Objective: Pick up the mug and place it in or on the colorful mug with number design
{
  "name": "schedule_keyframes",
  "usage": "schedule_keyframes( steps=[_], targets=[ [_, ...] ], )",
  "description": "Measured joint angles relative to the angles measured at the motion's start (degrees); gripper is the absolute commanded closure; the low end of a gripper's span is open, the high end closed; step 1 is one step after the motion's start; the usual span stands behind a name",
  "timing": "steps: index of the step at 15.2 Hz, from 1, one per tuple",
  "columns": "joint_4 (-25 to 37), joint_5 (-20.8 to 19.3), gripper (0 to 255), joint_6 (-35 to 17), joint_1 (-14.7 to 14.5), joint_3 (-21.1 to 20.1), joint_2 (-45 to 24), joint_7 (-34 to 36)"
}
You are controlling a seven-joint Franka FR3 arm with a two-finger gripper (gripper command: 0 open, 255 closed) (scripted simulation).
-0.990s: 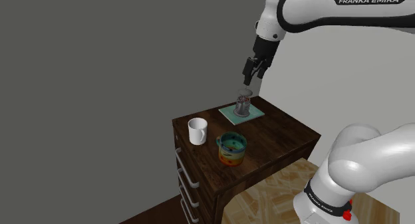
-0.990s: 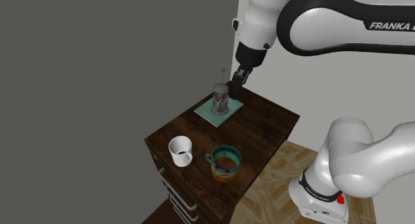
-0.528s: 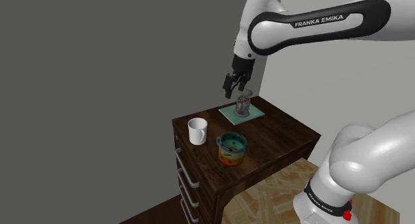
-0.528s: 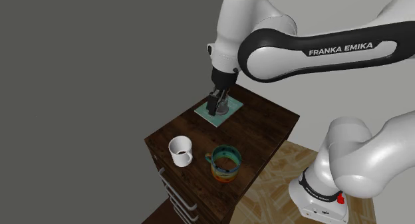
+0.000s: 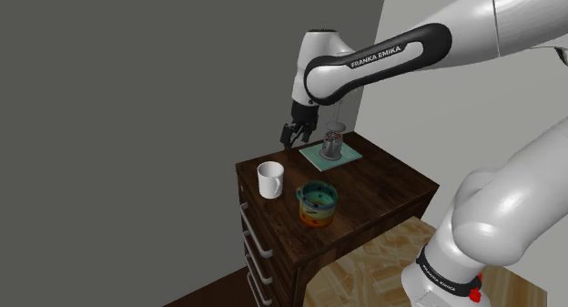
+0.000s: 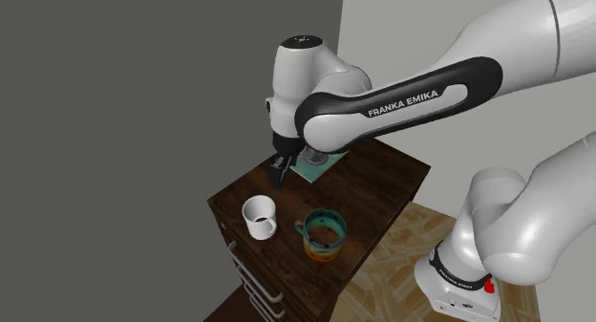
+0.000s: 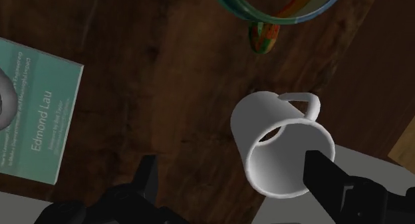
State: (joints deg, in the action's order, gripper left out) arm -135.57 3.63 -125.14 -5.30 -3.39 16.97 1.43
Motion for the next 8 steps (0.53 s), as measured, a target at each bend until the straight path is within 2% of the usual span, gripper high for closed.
schedule_keyframes(
  steps=[5,8],
  targets=[
    [2.8,1.3,0,-6.7,-1.2,-1.0,-10.3,-0.6],
    [3.8,1.6,0,-8.9,-1.5,-1.3,-13.6,-0.7]
  ],
)
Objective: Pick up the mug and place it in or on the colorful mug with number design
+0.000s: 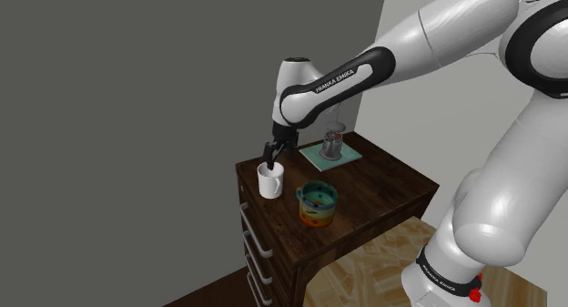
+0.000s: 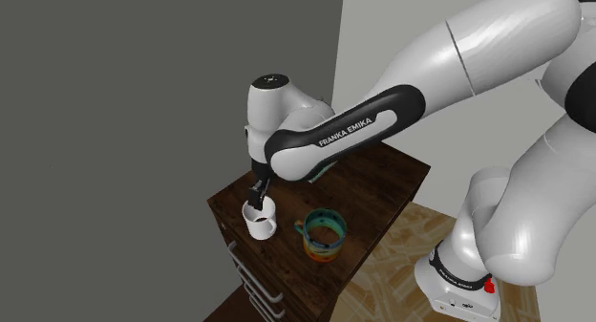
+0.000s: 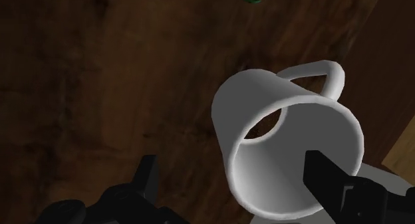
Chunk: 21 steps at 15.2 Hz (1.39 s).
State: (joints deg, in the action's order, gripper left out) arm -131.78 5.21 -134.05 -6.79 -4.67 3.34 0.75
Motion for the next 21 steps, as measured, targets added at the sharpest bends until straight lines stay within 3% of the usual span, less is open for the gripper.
schedule_keyframes(
  steps=[6,12,13,21],
  targets=[
    [-1.2,0.1,0,-4.5,-0.2,-0.2,-3.3,0.0],
    [-1.3,0.1,0,-5.0,-0.2,-0.2,-3.7,0.0],
    [-1.3,0.1,255,-5.0,-0.2,-0.2,-3.7,0.0],
    [-1.3,0.1,255,-5.0,-0.2,-0.3,-3.7,0.0]
  ],
)
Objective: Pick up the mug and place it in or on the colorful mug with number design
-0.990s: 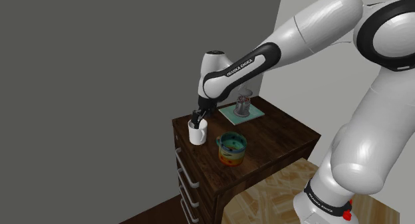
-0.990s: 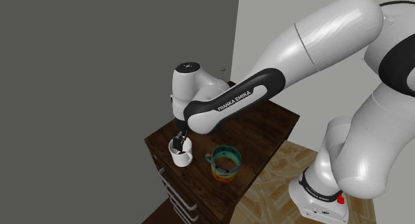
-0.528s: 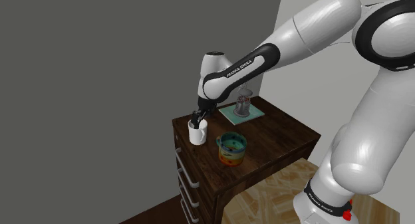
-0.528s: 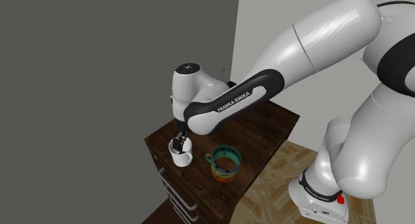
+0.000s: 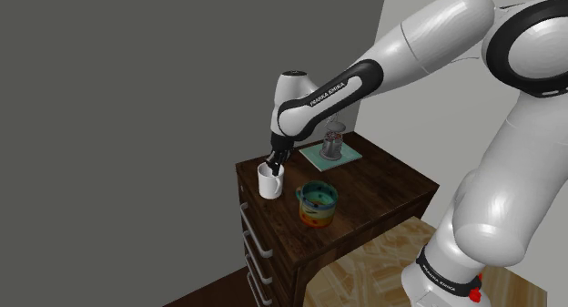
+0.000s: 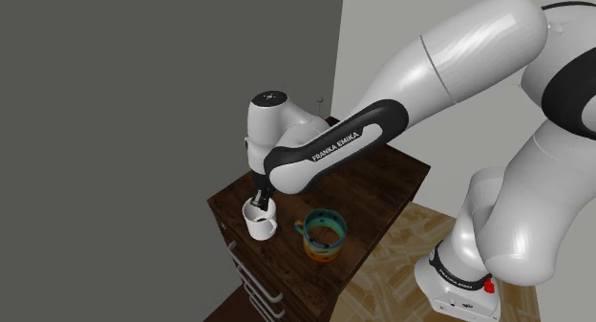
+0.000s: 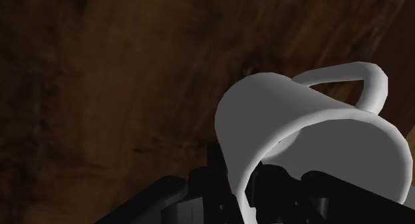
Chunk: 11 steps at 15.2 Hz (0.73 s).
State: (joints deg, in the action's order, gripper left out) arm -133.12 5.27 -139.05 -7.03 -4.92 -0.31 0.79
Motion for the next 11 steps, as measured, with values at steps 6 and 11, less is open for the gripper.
schedule_keyframes(
  steps=[6,11],
  targets=[
    [0.7,0.0,255,2.3,0.0,0.0,1.7,0.2],
    [2.6,-0.1,255,6.2,0.1,0.1,3.7,0.3]
  ],
)
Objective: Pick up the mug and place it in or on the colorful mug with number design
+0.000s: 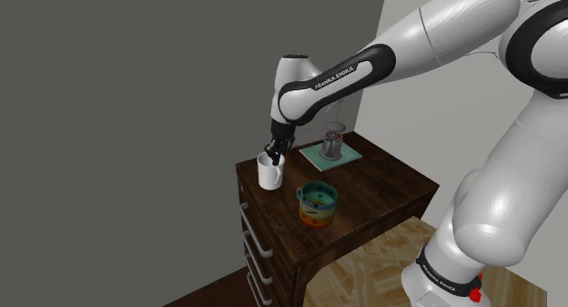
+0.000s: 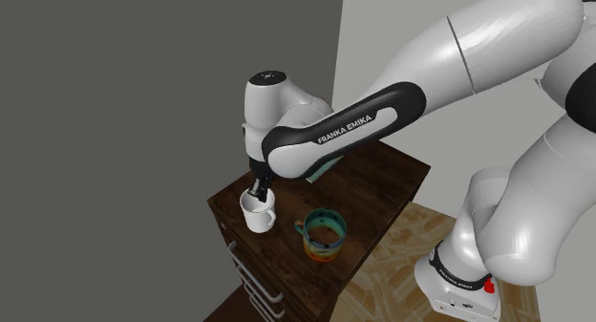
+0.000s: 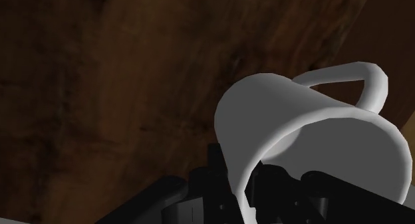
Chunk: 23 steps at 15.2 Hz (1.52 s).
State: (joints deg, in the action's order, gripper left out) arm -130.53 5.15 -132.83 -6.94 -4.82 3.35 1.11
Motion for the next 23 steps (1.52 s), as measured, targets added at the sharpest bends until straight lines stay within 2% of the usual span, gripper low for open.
schedule_keyframes(
  steps=[23],
  targets=[
    [11.8,-0.4,255,17.7,0.2,0.3,5.9,1.0]
  ],
)
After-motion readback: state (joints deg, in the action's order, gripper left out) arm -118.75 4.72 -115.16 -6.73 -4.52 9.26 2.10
